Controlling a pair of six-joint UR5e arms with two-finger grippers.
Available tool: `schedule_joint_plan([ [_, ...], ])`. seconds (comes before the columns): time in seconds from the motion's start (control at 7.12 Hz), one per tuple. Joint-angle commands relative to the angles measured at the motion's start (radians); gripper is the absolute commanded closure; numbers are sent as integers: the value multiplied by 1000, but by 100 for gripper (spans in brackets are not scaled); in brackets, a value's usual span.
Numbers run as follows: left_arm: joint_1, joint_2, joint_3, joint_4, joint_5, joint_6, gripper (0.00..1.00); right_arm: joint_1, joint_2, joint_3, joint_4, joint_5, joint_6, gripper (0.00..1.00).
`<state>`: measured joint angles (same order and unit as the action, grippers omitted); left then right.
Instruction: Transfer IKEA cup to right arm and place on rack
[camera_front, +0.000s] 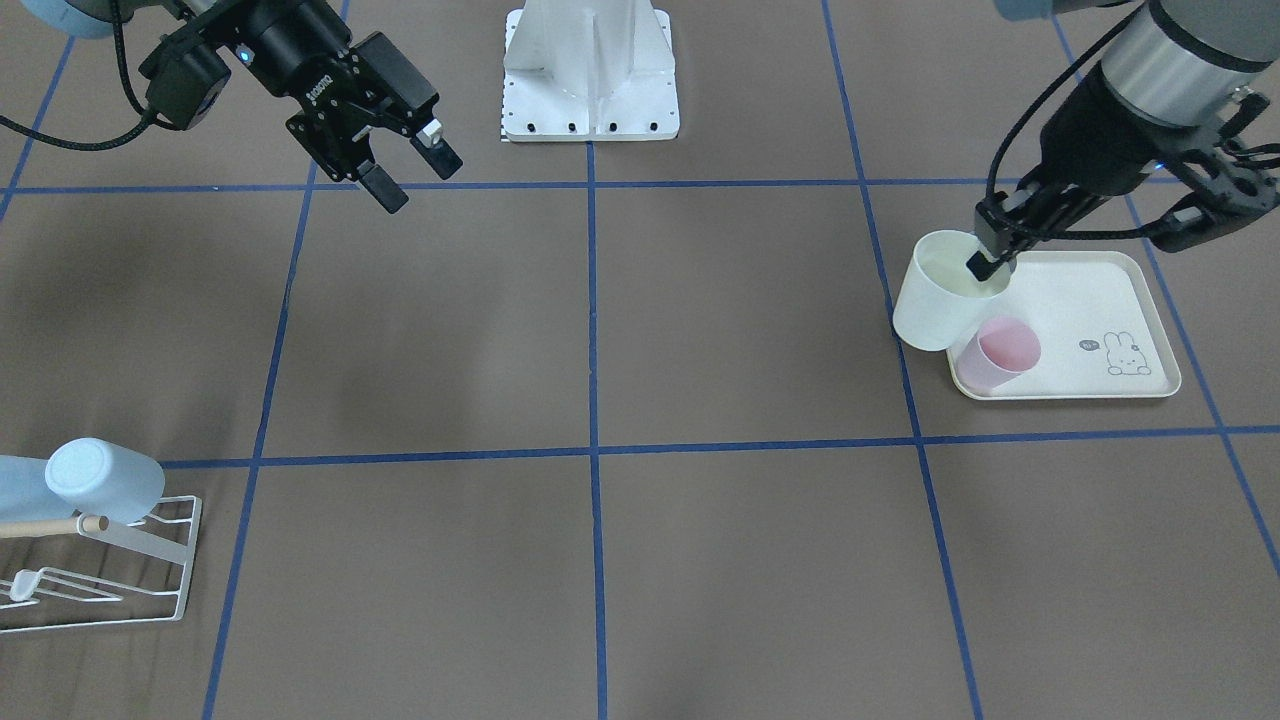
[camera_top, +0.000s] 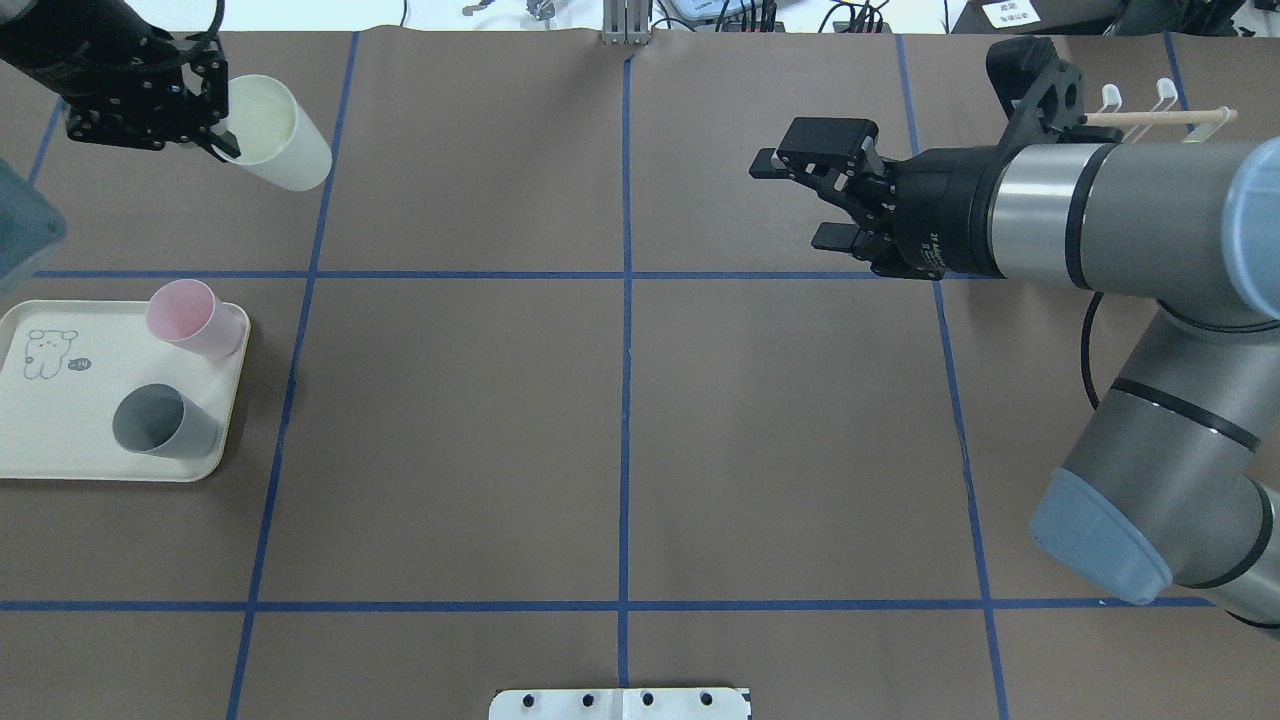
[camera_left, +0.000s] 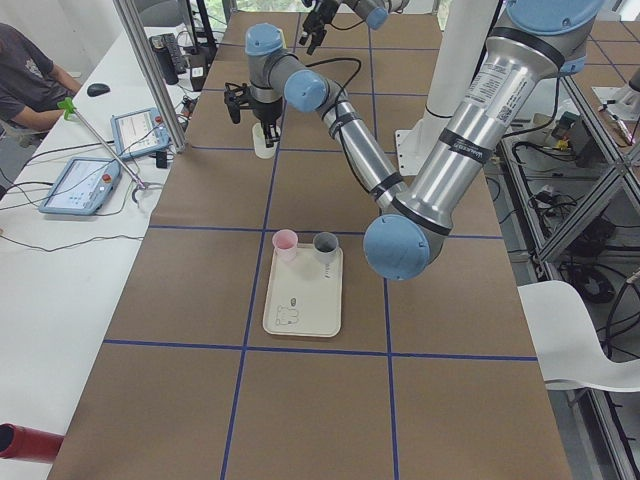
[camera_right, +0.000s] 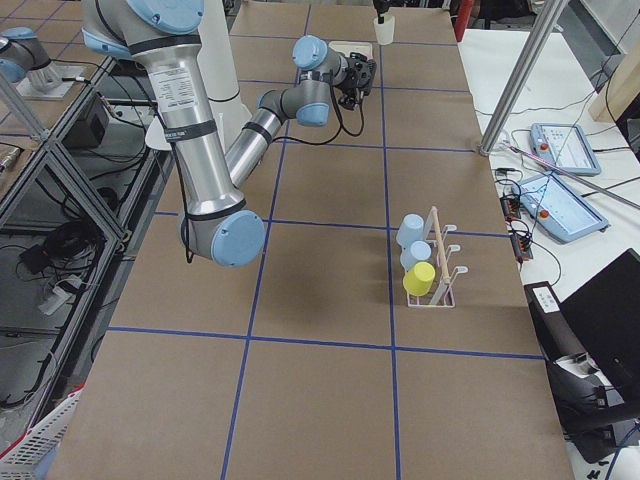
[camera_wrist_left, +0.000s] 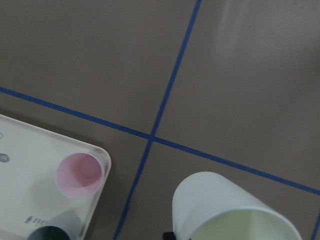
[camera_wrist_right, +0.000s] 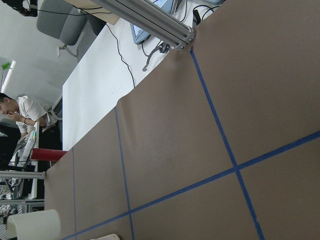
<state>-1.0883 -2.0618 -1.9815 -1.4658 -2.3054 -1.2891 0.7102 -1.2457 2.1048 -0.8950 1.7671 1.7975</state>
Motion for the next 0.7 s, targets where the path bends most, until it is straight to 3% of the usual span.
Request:
schedule_joint_plan([
  [0.0,56,64,3,-429,10,-401,100,0,-14,-57,156,-1,80,0],
  [0.28,158,153,27,-884,197,-774,100,0,-15,-86,201,-2,82,0],
  [0.56,281,169,71,-1132,425,-959,100,-3,-14,-114,302,-8,143,0],
])
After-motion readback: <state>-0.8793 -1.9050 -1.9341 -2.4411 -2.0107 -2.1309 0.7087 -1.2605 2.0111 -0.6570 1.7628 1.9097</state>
